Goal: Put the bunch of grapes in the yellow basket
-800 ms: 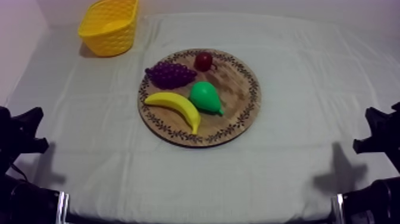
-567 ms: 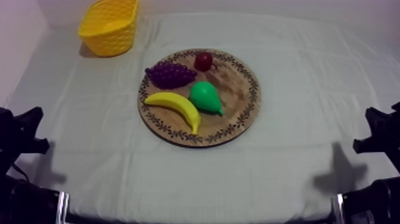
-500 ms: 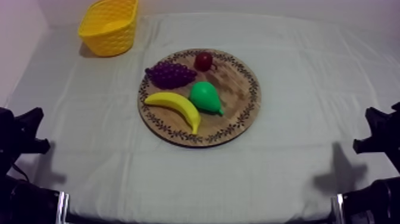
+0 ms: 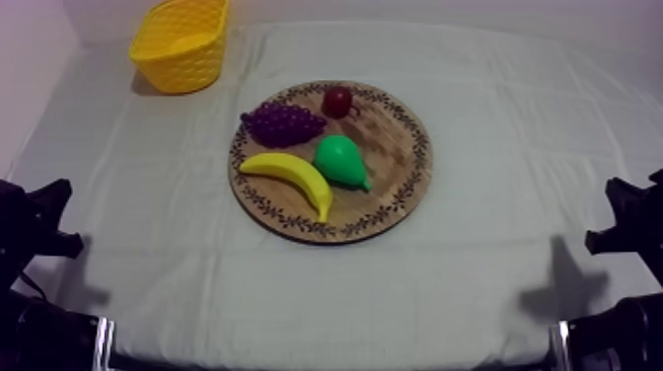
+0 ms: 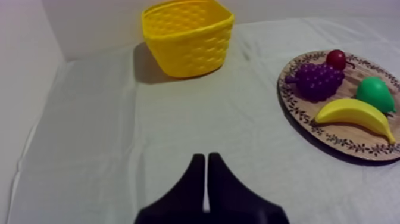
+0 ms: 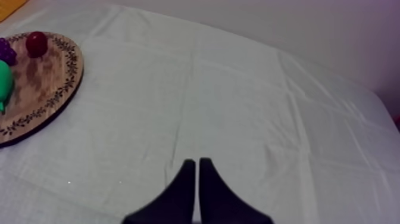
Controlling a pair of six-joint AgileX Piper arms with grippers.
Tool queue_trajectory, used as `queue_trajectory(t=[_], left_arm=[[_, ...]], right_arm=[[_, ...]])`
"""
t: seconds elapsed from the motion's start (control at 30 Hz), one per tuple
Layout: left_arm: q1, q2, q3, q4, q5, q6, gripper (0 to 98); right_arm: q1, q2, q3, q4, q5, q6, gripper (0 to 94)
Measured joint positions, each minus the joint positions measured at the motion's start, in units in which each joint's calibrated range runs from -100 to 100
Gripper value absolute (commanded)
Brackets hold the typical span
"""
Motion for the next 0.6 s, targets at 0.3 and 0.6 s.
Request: queue_trajectory(t=[0.3,0.6], left_arm=[[0.00,4.63,-1.79,1.61,-2.51,-1.23,0.0],[1.01,13.79,-11.18,1.58,-3.92,-0.79,0.0]], right_arm=[[0.00,0.00,0.00,0.00,0.00,0.00,0.5],[0.00,0.00,0.00,0.00,-0.08,0.00,0.5]])
